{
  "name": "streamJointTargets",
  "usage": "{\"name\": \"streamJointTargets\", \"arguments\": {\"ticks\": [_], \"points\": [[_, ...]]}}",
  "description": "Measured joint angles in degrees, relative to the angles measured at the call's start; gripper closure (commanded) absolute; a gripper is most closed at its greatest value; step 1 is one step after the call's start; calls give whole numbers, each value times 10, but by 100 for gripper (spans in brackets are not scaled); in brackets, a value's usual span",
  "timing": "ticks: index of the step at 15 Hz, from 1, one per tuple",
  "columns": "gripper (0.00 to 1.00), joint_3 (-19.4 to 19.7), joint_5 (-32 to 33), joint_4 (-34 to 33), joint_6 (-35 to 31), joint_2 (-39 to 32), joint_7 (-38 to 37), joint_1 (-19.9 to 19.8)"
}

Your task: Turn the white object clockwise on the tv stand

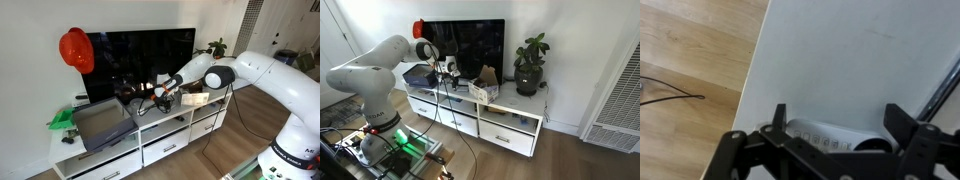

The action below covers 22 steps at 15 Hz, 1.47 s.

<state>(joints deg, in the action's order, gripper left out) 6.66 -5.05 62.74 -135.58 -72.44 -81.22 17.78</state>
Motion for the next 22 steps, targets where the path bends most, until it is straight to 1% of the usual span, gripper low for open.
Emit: {"name": "streamJointTargets", "arguments": {"ticks": [5,7,13,16,22], "points": [[0,18,5,-18,0,-11,-128,12],[0,23,11,-24,0,-15,-167,16],[0,27,35,-39,6,-23,-240,18],[0,31,42,-39,6,-19,-227,20],[0,15,45,-28,6,15,-121,20]]}}
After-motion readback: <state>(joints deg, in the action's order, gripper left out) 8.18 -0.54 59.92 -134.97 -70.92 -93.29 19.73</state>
